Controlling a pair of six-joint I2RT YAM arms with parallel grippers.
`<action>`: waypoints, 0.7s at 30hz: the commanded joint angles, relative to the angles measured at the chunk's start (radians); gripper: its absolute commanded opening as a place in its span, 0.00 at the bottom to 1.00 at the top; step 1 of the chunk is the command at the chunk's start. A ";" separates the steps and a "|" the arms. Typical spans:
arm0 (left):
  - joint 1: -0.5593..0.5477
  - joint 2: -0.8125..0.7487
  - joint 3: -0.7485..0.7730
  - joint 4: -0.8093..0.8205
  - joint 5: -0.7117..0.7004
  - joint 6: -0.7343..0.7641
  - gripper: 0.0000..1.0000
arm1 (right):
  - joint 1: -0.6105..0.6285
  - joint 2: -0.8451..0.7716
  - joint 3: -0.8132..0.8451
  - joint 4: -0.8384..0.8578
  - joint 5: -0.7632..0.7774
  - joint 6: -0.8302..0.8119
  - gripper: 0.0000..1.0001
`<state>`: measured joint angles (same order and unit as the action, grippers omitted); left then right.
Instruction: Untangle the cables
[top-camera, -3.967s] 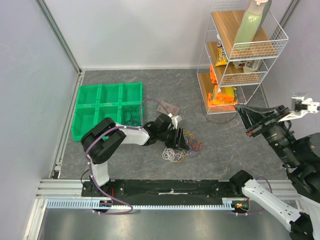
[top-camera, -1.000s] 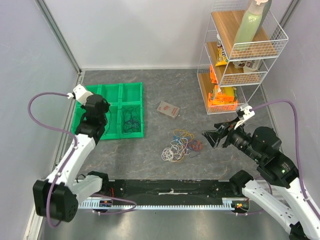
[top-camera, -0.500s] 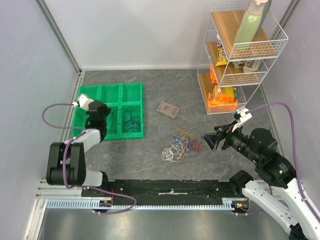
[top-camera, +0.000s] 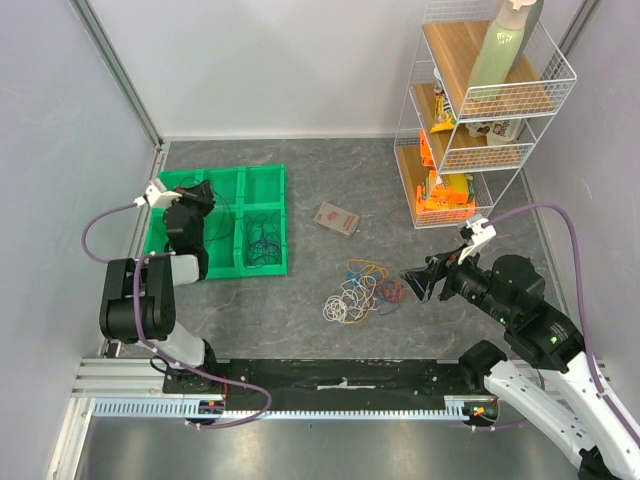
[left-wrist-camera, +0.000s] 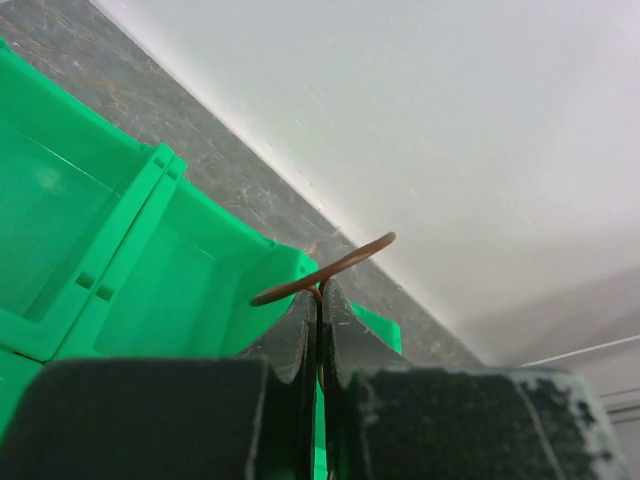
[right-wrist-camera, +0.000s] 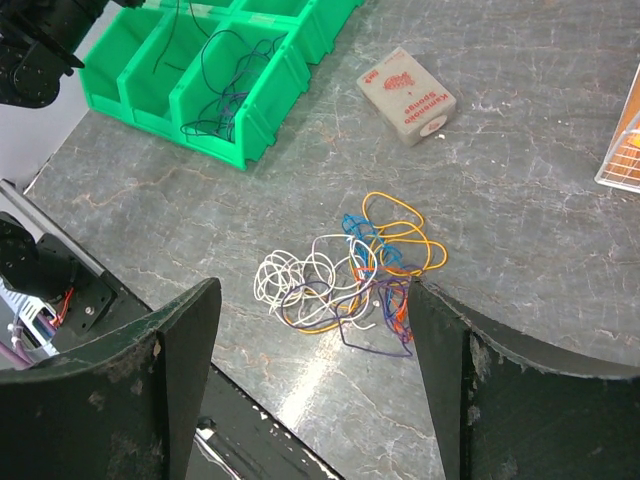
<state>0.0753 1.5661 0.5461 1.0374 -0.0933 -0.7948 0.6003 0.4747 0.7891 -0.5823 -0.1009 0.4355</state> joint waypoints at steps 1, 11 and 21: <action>0.038 0.038 -0.057 0.223 0.066 -0.106 0.02 | 0.003 -0.001 -0.008 0.045 -0.016 0.008 0.82; 0.031 -0.164 -0.133 -0.256 -0.009 -0.074 0.02 | 0.003 0.002 -0.013 0.062 -0.040 0.025 0.82; 0.026 -0.120 0.113 -0.964 -0.013 -0.188 0.02 | 0.003 0.008 -0.048 0.114 -0.071 0.060 0.82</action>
<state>0.1032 1.3716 0.5781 0.3344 -0.1501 -0.9161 0.6003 0.4782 0.7479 -0.5278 -0.1459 0.4740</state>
